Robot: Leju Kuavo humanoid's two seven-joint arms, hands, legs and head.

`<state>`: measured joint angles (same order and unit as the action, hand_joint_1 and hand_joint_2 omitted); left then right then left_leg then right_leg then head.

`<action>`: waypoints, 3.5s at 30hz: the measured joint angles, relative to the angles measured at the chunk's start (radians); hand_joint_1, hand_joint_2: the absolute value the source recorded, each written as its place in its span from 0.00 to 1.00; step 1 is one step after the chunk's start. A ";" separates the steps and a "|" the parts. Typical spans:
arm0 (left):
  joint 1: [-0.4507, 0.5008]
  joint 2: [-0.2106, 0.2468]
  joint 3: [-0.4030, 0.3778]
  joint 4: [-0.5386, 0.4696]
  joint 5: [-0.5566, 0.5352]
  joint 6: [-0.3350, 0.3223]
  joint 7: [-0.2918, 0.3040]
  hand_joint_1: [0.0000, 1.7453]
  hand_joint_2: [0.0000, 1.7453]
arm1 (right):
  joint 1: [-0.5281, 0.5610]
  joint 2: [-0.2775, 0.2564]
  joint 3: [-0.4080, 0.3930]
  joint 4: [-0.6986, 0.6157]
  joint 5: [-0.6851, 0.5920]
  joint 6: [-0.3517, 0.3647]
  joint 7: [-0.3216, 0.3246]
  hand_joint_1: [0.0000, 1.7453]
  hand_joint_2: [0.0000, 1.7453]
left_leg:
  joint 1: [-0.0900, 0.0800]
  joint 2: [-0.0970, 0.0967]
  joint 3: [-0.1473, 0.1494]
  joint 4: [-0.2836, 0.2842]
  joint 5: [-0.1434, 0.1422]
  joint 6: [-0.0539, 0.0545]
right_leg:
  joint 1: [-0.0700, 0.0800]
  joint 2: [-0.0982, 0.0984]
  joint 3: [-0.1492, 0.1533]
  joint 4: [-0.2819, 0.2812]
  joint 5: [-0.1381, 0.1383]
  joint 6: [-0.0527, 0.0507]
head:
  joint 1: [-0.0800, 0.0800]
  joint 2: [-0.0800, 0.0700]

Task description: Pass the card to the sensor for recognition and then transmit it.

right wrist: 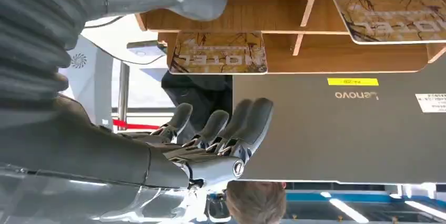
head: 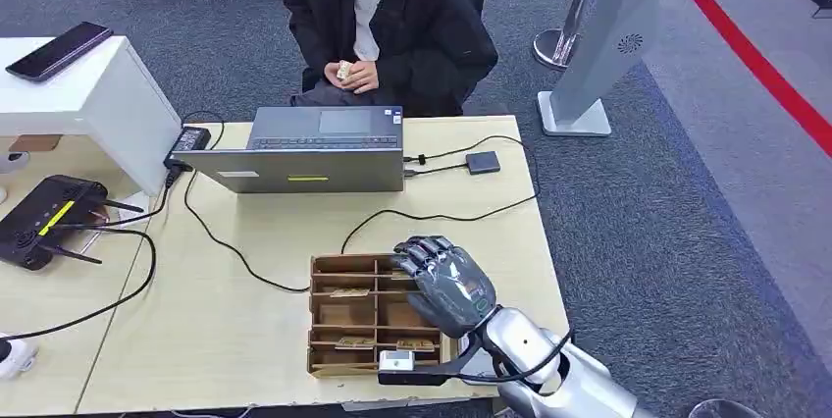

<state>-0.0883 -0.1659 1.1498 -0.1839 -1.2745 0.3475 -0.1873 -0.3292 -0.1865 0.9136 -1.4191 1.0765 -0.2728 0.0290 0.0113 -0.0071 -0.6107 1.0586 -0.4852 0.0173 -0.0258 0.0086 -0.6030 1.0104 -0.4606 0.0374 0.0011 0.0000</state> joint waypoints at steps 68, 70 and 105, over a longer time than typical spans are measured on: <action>-0.001 0.024 0.031 0.000 0.033 0.026 -0.065 0.00 0.00 | 0.131 0.029 -0.177 -0.250 -0.212 -0.361 -0.246 1.00 1.00 | 0.000 0.000 0.000 0.000 0.000 0.000 | 0.000 0.000 0.000 0.000 0.000 -0.001 | 0.000 0.000; -0.001 0.026 0.031 0.000 0.031 0.026 -0.066 0.00 0.00 | 0.128 0.040 -0.185 -0.250 -0.220 -0.361 -0.249 1.00 1.00 | 0.000 0.000 0.000 0.000 0.000 0.000 | 0.000 0.000 0.000 0.000 0.000 -0.001 | 0.000 0.000; -0.024 0.042 -0.007 0.000 -0.054 0.005 -0.003 0.00 0.00 | -0.123 0.182 -0.232 0.032 0.084 -0.306 -0.074 0.00 0.00 | 0.000 0.000 0.000 0.000 0.001 0.000 | 0.000 0.000 0.000 0.001 0.000 -0.001 | 0.000 0.000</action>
<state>-0.1126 -0.1236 1.1429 -0.1839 -1.3287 0.3525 -0.1904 -0.4521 -0.0046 0.6813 -1.3874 1.1608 -0.5791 -0.0446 0.0114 -0.0072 -0.6104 1.0586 -0.4846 0.0173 -0.0258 0.0086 -0.6027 1.0111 -0.4608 0.0366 0.0011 0.0000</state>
